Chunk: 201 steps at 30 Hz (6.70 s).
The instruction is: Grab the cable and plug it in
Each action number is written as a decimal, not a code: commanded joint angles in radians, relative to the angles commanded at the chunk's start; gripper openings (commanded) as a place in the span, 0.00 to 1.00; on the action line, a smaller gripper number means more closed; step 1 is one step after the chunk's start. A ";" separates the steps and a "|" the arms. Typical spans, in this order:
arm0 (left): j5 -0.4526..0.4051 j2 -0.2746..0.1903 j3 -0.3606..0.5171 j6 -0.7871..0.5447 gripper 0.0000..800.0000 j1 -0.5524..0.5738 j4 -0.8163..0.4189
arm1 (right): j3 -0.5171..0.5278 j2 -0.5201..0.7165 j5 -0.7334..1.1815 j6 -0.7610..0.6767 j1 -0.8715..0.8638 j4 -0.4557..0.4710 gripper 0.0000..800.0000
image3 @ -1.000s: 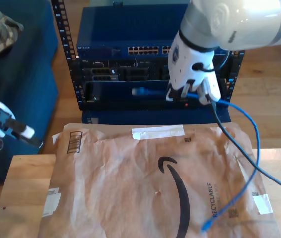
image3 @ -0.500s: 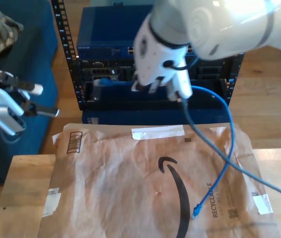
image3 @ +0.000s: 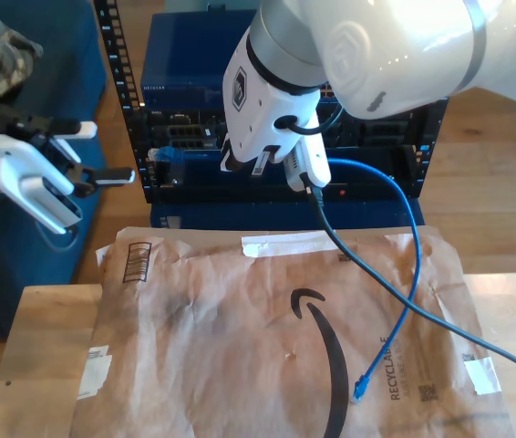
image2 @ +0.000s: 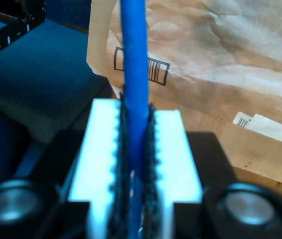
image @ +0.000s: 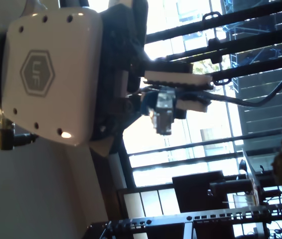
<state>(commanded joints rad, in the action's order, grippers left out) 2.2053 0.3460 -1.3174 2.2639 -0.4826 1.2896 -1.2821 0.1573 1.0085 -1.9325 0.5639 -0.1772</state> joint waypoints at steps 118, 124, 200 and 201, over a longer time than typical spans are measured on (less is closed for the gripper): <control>-0.216 -0.270 0.086 -0.454 0.37 0.298 -0.038 | -0.058 -0.150 0.786 0.020 -0.519 -0.740 0.02; -0.218 -0.270 0.086 -0.459 0.25 0.298 -0.041 | -0.061 -0.152 0.784 0.020 -0.519 -0.740 0.02; 0.063 -0.051 0.221 -0.209 0.01 0.150 0.284 | 0.235 0.201 -0.247 0.356 -0.037 -0.545 0.60; 0.063 -0.051 0.221 -0.209 0.01 0.150 0.284 | 0.230 0.201 -0.247 0.356 -0.035 -0.545 0.59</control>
<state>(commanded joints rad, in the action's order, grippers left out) 2.2682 0.2954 -1.0965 2.0553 -0.3322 1.5735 -1.0520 0.3583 0.7614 -1.5766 0.5286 -0.7219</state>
